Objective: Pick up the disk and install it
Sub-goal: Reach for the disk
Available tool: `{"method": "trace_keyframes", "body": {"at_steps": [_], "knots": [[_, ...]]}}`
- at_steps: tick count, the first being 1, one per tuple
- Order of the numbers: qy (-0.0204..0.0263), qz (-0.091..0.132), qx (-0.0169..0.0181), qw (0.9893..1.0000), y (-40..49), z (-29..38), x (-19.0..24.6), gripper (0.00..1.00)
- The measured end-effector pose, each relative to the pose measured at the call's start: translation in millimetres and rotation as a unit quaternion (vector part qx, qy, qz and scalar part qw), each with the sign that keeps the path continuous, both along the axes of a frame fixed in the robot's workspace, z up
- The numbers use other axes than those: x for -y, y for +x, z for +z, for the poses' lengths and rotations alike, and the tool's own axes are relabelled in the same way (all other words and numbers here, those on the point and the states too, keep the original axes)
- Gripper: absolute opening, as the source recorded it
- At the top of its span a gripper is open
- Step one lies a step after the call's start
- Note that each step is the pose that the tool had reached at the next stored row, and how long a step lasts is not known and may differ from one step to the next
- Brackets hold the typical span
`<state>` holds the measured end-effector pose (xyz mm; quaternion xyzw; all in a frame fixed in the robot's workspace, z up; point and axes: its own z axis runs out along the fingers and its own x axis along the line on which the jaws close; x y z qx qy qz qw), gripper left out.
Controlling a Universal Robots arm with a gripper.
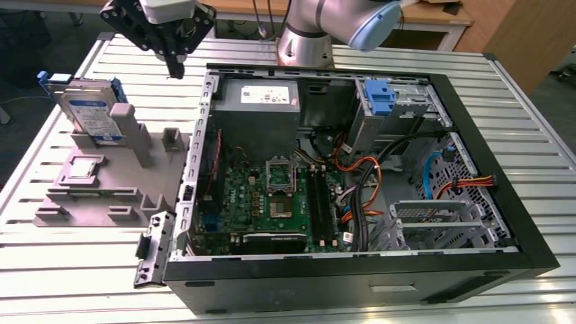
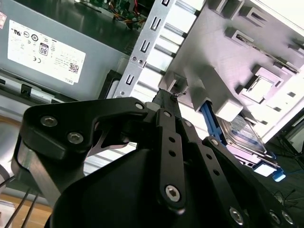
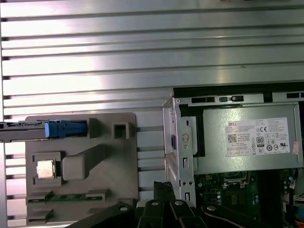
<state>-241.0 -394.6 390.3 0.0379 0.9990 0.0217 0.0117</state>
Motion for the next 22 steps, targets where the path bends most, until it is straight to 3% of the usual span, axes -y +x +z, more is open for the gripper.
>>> {"method": "trace_keyframes", "body": {"at_steps": [5, 9, 10, 22], "knots": [[0.0001, 0.000, -0.0006, 1.0000, -5.6, -0.2, 0.0, 0.10], [0.0013, 0.000, -0.0129, 0.9999, -9.7, -0.4, -0.4, 0.10], [0.0014, 0.000, -0.0145, 0.9999, -10.7, -0.4, -0.4, 0.10], [0.0014, 0.000, -0.0148, 0.9999, -15.8, -0.4, -0.6, 0.10]]}}
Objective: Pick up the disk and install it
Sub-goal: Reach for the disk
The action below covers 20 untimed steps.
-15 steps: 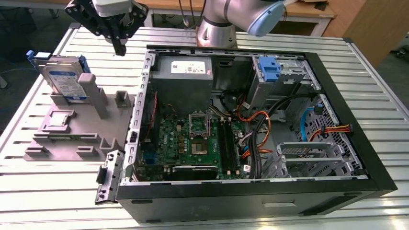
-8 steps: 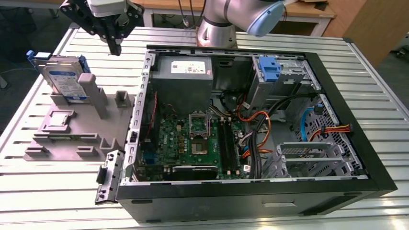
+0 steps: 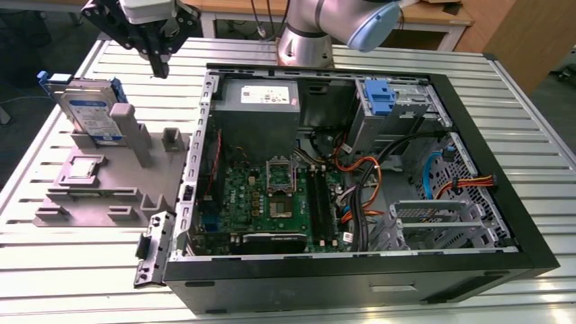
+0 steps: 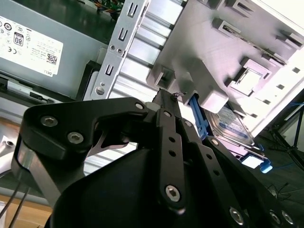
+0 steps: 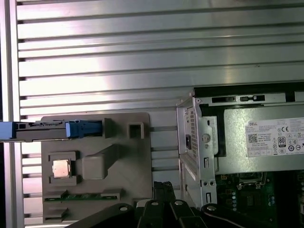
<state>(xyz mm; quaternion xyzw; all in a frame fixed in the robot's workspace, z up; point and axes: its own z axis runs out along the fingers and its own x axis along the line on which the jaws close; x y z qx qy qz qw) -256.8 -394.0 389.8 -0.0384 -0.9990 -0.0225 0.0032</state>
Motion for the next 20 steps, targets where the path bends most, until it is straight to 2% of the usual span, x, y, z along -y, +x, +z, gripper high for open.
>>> {"method": "trace_keyframes", "body": {"at_steps": [14, 17, 20], "knots": [[0.0000, 0.000, 0.0000, 1.0000, -11.0, -0.1, -0.2, 0.10], [0.0000, 0.000, 0.0001, 1.0000, -15.7, -0.2, -0.5, 0.10], [0.0000, 0.000, 0.0002, 1.0000, -24.6, -0.3, -0.8, 0.10]]}}
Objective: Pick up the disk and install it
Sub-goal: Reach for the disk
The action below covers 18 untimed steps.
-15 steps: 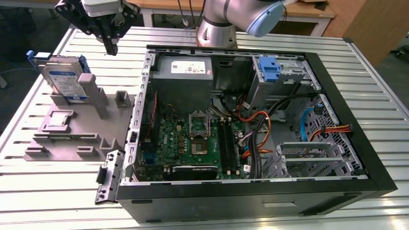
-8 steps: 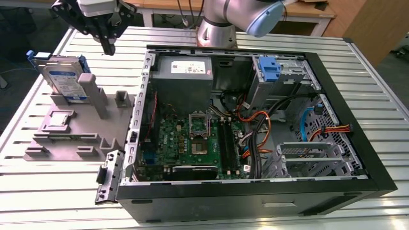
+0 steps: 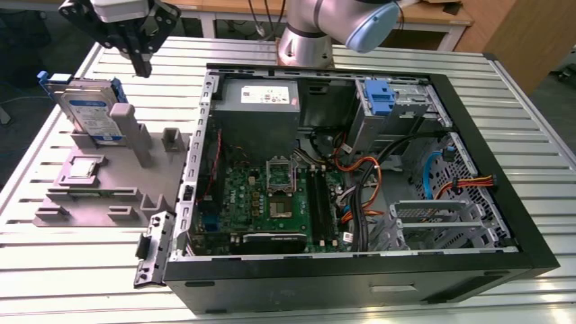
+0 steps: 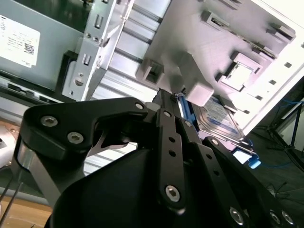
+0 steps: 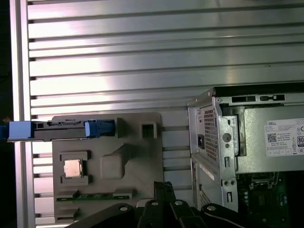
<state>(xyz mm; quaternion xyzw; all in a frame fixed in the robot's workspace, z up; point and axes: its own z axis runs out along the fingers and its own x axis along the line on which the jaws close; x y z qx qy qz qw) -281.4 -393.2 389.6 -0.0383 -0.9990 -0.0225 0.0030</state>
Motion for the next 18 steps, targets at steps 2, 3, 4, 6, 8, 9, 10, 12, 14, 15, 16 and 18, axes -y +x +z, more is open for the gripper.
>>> {"method": "trace_keyframes", "body": {"at_steps": [2, 3, 4, 6, 8, 9, 10, 12, 14, 15, 16, 18], "knots": [[0.0000, 0.000, 0.0000, 1.0000, -4.2, -0.2, -0.5, 0.10], [0.0000, 0.000, 0.0000, 1.0000, -5.6, -0.2, -0.7, 0.10], [0.0000, 0.000, 0.0000, 1.0000, -6.9, -0.3, -1.0, 0.10], [0.0000, 0.000, 0.0000, 1.0000, -8.4, -0.5, -1.0, 0.10], [0.0000, 0.000, 0.0000, 1.0000, -8.6, -0.5, -1.0, 0.10], [0.0000, 0.000, 0.0000, 1.0000, -8.8, -0.5, -1.0, 0.10], [0.0000, 0.000, 0.0000, 1.0000, -8.9, -0.5, -1.0, 0.10], [0.0000, 0.000, 0.0000, 1.0000, -9.2, -0.6, -1.0, 0.10], [-0.0001, 0.000, -0.0001, 1.0000, -9.9, -0.5, -1.0, 0.10], [-0.0001, 0.000, -0.0001, 1.0000, -10.5, -0.5, -1.0, 0.10], [0.0000, 0.000, 0.0000, 1.0000, -11.0, -0.6, -1.0, 0.10], [0.0000, 0.000, 0.0000, 1.0000, -12.4, -0.7, -1.0, 0.10]]}}
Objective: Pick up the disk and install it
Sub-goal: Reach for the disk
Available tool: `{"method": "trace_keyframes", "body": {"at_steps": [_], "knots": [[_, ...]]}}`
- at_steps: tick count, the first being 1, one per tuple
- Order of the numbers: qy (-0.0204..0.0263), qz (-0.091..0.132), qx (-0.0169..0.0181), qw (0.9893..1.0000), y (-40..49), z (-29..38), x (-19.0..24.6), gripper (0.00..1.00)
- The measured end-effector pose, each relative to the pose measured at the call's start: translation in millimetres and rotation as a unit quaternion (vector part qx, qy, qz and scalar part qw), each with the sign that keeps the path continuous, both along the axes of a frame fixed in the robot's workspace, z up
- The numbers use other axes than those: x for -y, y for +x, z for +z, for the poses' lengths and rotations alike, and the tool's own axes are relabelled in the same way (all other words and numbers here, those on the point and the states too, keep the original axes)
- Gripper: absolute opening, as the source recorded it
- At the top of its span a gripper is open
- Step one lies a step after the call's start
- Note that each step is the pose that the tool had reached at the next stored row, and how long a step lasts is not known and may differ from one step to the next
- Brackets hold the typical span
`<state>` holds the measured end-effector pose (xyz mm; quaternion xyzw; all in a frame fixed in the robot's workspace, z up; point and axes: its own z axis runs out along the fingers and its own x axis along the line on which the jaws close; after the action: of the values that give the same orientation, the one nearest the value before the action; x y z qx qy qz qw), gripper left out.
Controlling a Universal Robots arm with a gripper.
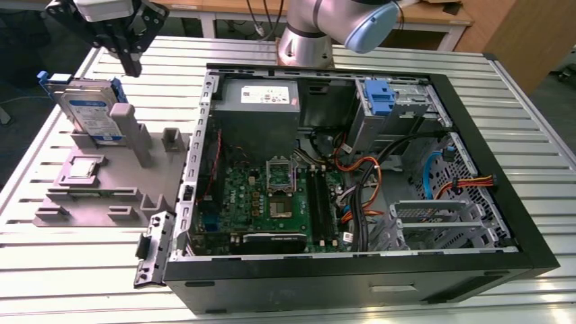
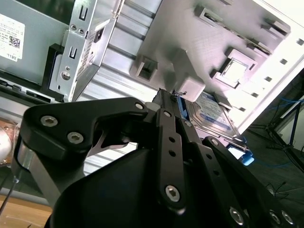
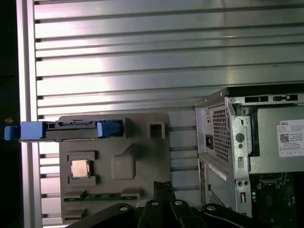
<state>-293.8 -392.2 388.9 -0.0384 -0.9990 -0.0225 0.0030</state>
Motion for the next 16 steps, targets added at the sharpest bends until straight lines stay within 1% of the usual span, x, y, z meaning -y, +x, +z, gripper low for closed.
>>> {"method": "trace_keyframes", "body": {"at_steps": [10, 16], "knots": [[0.0000, 0.000, 0.0000, 1.0000, -7.5, -0.3, -0.2, 0.10], [0.0000, 0.000, 0.0000, 1.0000, -8.2, -0.3, -0.2, 0.10]]}}
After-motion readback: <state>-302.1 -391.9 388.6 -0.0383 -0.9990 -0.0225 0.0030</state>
